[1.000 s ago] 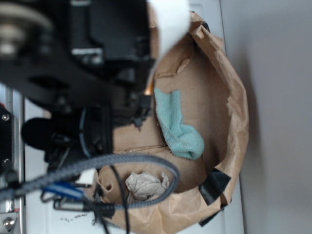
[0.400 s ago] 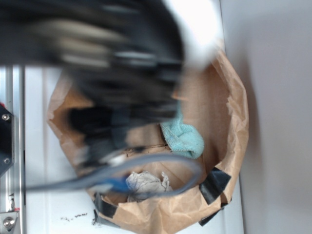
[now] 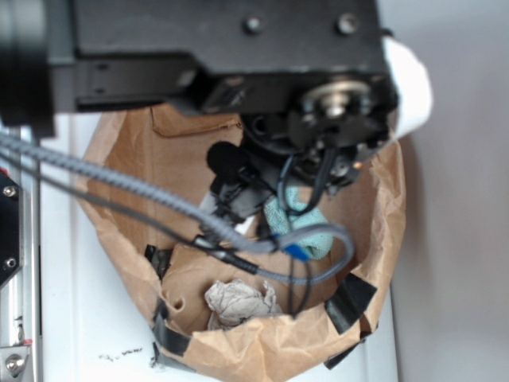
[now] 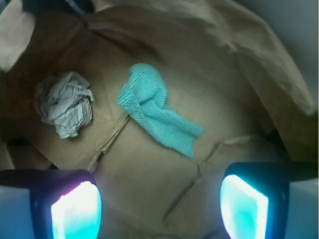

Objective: Grab the white paper.

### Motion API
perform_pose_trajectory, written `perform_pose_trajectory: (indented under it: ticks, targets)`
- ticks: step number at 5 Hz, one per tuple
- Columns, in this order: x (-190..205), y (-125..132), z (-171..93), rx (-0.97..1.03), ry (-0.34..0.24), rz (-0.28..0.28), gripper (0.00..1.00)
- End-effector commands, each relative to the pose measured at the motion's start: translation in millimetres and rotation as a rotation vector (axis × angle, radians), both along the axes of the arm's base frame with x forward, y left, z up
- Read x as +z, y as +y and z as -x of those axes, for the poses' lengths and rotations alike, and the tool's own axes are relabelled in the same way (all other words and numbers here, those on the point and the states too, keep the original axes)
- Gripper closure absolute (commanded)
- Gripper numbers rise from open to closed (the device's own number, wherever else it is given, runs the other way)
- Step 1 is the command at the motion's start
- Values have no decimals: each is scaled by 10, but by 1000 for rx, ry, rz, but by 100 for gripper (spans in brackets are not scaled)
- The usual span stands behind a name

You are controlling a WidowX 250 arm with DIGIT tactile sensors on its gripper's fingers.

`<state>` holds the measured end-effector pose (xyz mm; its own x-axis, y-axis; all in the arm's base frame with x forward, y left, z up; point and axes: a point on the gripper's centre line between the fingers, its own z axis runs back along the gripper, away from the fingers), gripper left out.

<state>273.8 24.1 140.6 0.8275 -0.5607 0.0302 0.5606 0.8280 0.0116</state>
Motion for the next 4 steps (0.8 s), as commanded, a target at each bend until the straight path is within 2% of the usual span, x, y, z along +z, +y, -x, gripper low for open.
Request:
perform_pose_trajectory:
  ticks: [1, 2, 4]
  targets:
    - [-482, -259, 64, -271, -45, -28, 0]
    - [-611, -521, 197, -409, -44, 54, 0]
    - [-611, -521, 197, -409, -44, 54, 0]
